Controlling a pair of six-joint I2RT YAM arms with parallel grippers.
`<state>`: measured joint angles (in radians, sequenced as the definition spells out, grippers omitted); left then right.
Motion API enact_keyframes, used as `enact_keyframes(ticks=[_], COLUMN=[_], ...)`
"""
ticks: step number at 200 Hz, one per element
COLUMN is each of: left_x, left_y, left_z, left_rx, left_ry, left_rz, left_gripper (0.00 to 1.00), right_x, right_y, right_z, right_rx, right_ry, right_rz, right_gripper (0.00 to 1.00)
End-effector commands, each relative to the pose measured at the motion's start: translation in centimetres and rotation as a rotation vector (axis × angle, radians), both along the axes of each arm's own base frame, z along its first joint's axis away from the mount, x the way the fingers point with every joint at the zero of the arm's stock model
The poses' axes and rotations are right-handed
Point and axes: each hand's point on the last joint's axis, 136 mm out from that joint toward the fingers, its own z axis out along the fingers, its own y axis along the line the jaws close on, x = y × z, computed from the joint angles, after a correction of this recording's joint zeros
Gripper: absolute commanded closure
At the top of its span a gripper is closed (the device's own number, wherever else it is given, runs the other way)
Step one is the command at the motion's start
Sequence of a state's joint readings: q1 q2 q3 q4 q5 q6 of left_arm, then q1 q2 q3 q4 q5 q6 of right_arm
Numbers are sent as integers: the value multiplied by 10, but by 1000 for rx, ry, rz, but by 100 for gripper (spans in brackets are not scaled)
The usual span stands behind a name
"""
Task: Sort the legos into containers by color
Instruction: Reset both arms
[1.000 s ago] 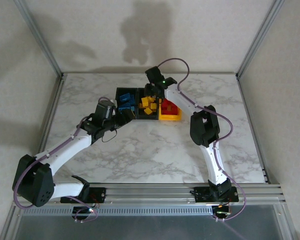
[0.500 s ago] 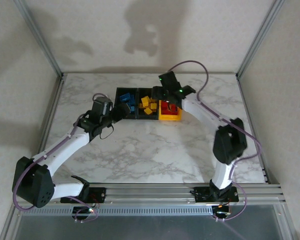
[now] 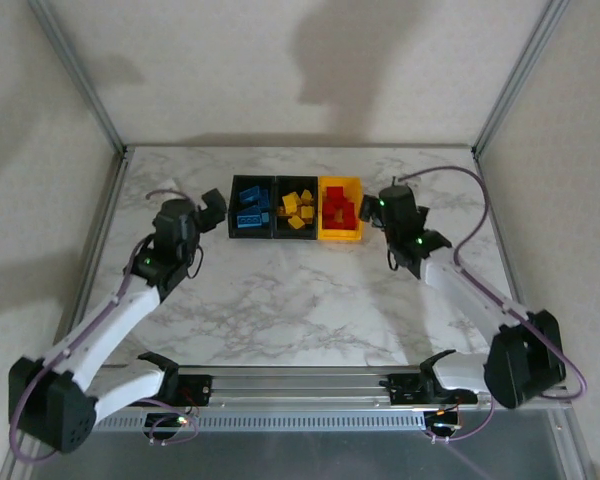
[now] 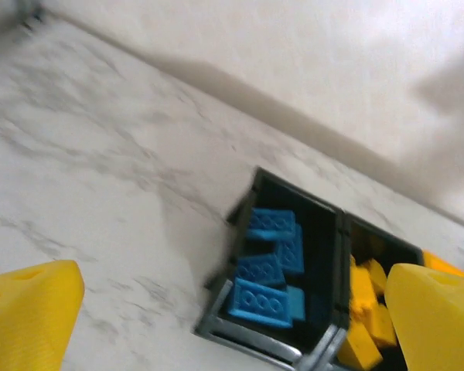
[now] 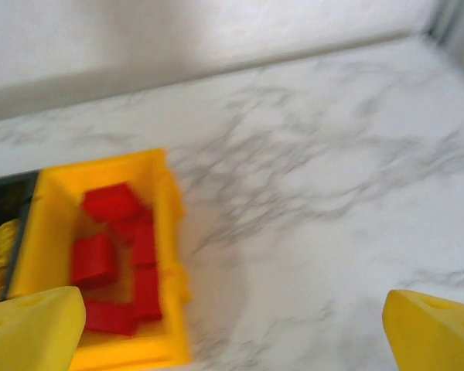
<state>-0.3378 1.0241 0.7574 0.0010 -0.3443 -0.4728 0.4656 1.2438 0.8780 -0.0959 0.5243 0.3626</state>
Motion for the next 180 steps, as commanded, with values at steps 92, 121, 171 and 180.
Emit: enact_keyframes(ticks=[92,121,171,180], left_x=[-25,-22,9,8], left_y=[112,105,74,81], left_z=[-105,-97,-116,-124], left_rx=[252,294,321,291], left_ry=[-118,-177,-199,-143], left_rz=[447,370,108,137], left_gripper=[0,0,0,1], right_x=[-35,-41,-18,-18], right_y=[-122,-113,-110,-117], right_z=[-49,-55,-74,-83], right_rx=[-252,-227,-157,-116], right_ry=[-361,-441,-407,-394], right_rz=[-326,-250,-93,-95], right_gripper=[1,1,1,1])
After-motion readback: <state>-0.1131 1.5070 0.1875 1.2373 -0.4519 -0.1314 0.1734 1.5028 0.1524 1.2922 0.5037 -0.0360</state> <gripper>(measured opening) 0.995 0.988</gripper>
